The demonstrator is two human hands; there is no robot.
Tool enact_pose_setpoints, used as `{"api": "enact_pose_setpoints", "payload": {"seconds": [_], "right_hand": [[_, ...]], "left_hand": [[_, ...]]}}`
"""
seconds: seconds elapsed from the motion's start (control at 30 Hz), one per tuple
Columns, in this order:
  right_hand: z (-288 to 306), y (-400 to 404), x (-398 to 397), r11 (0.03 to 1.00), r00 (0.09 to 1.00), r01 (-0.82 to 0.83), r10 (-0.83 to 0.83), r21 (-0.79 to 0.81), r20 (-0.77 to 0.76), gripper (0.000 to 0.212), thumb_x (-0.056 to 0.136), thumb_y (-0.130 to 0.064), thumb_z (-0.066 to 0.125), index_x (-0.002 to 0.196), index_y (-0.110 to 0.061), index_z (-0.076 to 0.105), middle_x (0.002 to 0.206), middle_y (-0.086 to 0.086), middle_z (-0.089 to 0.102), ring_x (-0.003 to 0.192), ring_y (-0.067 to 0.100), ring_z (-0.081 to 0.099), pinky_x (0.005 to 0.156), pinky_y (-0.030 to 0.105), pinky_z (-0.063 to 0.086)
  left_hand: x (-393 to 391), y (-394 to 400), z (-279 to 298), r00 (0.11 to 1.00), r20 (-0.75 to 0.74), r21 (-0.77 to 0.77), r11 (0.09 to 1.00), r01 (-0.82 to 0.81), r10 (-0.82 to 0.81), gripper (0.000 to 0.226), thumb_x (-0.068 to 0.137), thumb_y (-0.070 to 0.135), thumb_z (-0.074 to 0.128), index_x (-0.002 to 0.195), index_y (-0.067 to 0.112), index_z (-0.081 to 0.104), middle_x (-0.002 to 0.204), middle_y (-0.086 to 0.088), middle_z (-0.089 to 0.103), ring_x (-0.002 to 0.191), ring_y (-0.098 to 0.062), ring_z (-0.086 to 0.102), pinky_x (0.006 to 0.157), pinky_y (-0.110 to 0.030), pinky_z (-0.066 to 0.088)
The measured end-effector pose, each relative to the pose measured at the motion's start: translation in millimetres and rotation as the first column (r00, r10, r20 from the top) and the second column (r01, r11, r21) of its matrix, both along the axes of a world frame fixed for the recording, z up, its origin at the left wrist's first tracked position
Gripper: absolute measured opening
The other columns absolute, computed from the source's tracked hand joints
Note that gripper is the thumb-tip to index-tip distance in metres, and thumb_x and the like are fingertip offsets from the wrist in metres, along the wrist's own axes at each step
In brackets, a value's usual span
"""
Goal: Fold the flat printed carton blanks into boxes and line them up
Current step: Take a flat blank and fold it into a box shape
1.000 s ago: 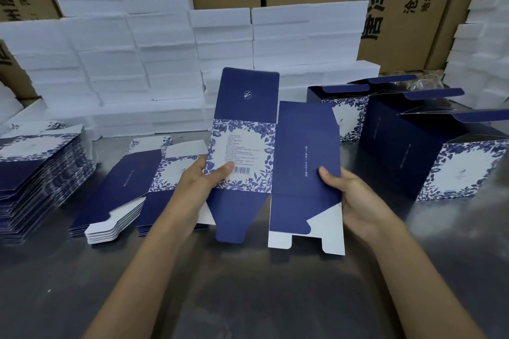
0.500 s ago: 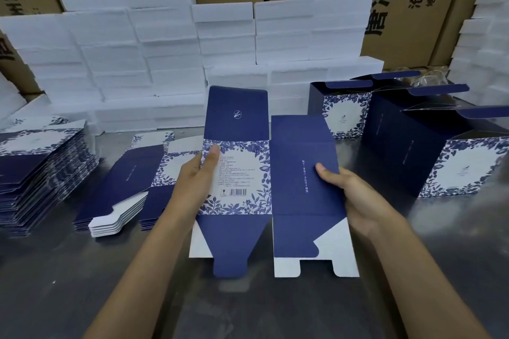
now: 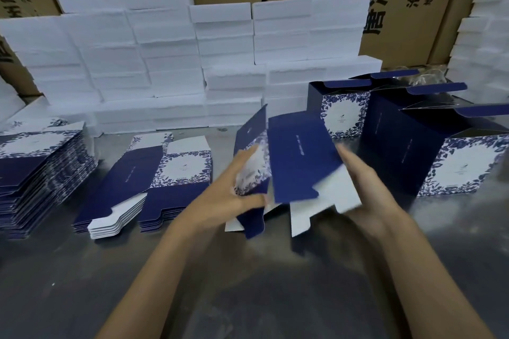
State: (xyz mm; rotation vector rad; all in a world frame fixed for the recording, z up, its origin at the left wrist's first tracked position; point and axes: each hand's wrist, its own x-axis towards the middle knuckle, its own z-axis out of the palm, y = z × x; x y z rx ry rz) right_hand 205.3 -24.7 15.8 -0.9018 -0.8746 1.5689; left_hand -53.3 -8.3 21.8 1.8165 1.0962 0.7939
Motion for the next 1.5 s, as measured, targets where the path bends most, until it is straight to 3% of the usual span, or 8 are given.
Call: {"api": "enact_pose_setpoints", "payload": {"seconds": [0.2,0.33,0.47,0.63,0.77,0.87,1.0,1.5], "right_hand": [[-3.6,1.7,-16.1,0.978,0.993,-0.110,0.102,0.179,0.054,0.042,0.094,-0.018,0.039,0.086,-0.030,0.078,0.091,-0.005,0.072,0.073,0.009,0.061,0.073,0.029,0.047],[-8.2,3.9,-28.6,0.947,0.958,-0.191,0.123,0.257,0.259,0.056,0.090,-0.018,0.054,0.139,-0.045,0.054,0.140,-0.016,0.060,0.124,0.011,0.058,0.104,0.042,0.038],[-16.7,5.5,-42.7,0.954,0.922,-0.043,-0.077,0.298,0.379,0.069,0.082,-0.035,0.080,0.138,-0.058,0.046,0.142,-0.019,0.056,0.123,0.008,0.061,0.102,0.035,0.049],[-30.1,10.8,-57.6,0.910,0.770,0.108,-0.331,0.400,0.545,0.064,0.086,-0.027,0.081,0.128,-0.057,0.043,0.119,-0.022,0.061,0.095,-0.008,0.064,0.074,0.012,0.053],[-32.0,12.8,-56.9,0.912,0.659,0.104,-0.363,0.397,0.659,0.048,0.087,-0.030,0.079,0.118,-0.050,0.049,0.105,-0.023,0.063,0.091,0.003,0.065,0.079,0.023,0.056],[-28.6,12.6,-46.8,0.917,0.427,0.032,-0.373,0.398,0.824,0.024,0.085,-0.040,0.078,0.098,-0.032,0.059,0.093,-0.020,0.063,0.081,0.002,0.059,0.067,0.025,0.050],[-27.3,14.2,-36.2,0.923,0.241,-0.112,-0.335,0.369,0.911,0.035,0.088,-0.035,0.075,0.068,-0.024,0.048,0.070,-0.010,0.050,0.069,0.012,0.047,0.058,0.028,0.033],[-26.5,16.3,-33.2,0.934,0.342,-0.116,-0.283,0.339,0.896,0.042,0.090,-0.034,0.074,0.061,-0.020,0.047,0.056,-0.006,0.056,0.055,0.009,0.045,0.051,0.020,0.034]], "left_hand": [[11.3,-7.2,1.7,0.999,0.005,0.164,0.985,-0.053,0.053,0.084,0.080,0.031,0.083,0.138,0.068,0.034,0.161,0.029,0.005,0.145,0.016,0.002,0.117,-0.028,0.023],[12.1,-7.0,8.3,0.958,0.232,0.193,0.958,-0.214,0.167,0.046,0.086,0.028,0.075,0.125,0.047,0.062,0.152,0.022,0.040,0.136,0.003,0.042,0.097,-0.017,0.045],[9.6,-7.9,12.1,0.927,0.305,0.178,0.943,-0.283,0.220,0.029,0.090,0.026,0.071,0.117,0.036,0.069,0.137,0.016,0.057,0.121,-0.005,0.057,0.108,-0.033,0.044],[12.9,-10.9,14.0,0.917,0.303,0.185,0.927,-0.325,0.261,0.030,0.087,0.031,0.072,0.116,0.031,0.067,0.137,0.016,0.055,0.123,-0.006,0.055,0.108,-0.035,0.045],[13.5,-12.2,11.9,0.916,0.292,0.232,0.909,-0.346,0.274,0.038,0.085,0.006,0.076,0.116,0.026,0.067,0.153,0.022,0.034,0.127,0.021,0.039,0.089,-0.012,0.047],[12.9,-11.7,12.6,0.907,0.307,0.236,0.900,-0.367,0.289,0.039,0.083,-0.005,0.073,0.112,0.020,0.068,0.153,0.015,0.042,0.127,0.009,0.048,0.094,-0.021,0.050],[14.0,-13.6,14.8,0.894,0.340,0.217,0.901,-0.376,0.291,0.035,0.083,-0.006,0.073,0.110,0.015,0.069,0.146,0.008,0.052,0.123,0.002,0.055,0.103,-0.036,0.050],[10.6,-10.0,16.5,0.914,0.309,0.218,0.916,-0.336,0.262,0.035,0.086,-0.013,0.067,0.114,0.008,0.067,0.144,0.005,0.053,0.120,0.010,0.053,0.100,-0.020,0.048]]}}
